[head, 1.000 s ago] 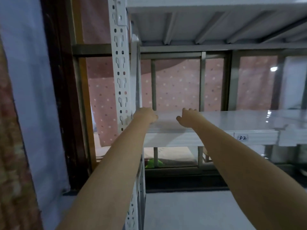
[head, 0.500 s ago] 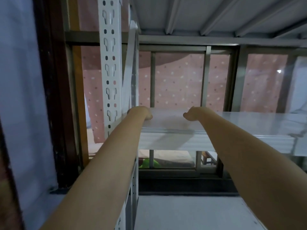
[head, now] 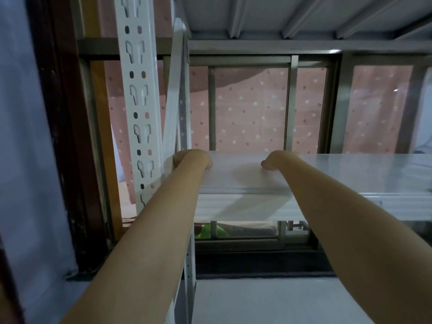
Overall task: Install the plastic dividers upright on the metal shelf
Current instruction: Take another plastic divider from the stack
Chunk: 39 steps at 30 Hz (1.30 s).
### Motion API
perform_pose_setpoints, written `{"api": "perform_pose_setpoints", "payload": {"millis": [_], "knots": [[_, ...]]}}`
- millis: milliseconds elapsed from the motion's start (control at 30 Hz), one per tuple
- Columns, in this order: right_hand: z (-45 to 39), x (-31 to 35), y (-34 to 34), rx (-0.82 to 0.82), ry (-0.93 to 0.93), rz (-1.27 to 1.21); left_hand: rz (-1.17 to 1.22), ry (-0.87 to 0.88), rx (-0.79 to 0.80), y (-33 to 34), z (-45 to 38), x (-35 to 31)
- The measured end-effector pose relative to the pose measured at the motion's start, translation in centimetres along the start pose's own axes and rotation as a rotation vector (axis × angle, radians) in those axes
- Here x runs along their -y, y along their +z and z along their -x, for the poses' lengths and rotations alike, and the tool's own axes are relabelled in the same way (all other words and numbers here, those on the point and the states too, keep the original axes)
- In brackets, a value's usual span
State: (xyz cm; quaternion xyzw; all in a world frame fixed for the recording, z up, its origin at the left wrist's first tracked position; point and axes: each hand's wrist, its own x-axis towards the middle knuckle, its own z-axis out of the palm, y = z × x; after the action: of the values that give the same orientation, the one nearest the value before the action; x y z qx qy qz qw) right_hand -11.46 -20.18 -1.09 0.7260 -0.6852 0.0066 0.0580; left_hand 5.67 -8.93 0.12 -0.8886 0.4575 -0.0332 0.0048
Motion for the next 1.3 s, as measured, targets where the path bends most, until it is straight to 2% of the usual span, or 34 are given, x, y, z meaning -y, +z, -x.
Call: {"api": "perform_pose_setpoints", "payload": {"millis": [267,500,633,767,1067,1167,1300], "knots": [[2.4,0.0,-0.5,-0.030,0.096,0.055,-0.029,0.021,-0.022,0.2,-1.1,-0.3],[2.6,-0.1,-1.1,-0.024,0.079,-0.053,-0.114,-0.101,-0.008,1.1,-1.8,-1.4],[1.8,-0.1,-1.0,-0.043,0.063,-0.112,-0.094,-0.106,-0.042,1.0,-2.2,-1.3],[1.6,-0.5,-0.9,-0.075,0.098,-0.199,-0.028,-0.103,-0.058,1.1,-2.3,-1.2],[1.6,-3.1,-1.4,-0.199,0.124,-0.591,0.273,-0.074,-0.263,0.3,-2.2,-1.3],[2.2,-3.8,-2.1,-0.253,0.102,-0.581,0.378,-0.059,-0.352,-0.5,-2.0,-1.1],[3.8,-4.6,-3.5,-0.214,0.042,-0.604,0.597,-0.021,-0.409,-1.9,-1.5,-0.6]]}}
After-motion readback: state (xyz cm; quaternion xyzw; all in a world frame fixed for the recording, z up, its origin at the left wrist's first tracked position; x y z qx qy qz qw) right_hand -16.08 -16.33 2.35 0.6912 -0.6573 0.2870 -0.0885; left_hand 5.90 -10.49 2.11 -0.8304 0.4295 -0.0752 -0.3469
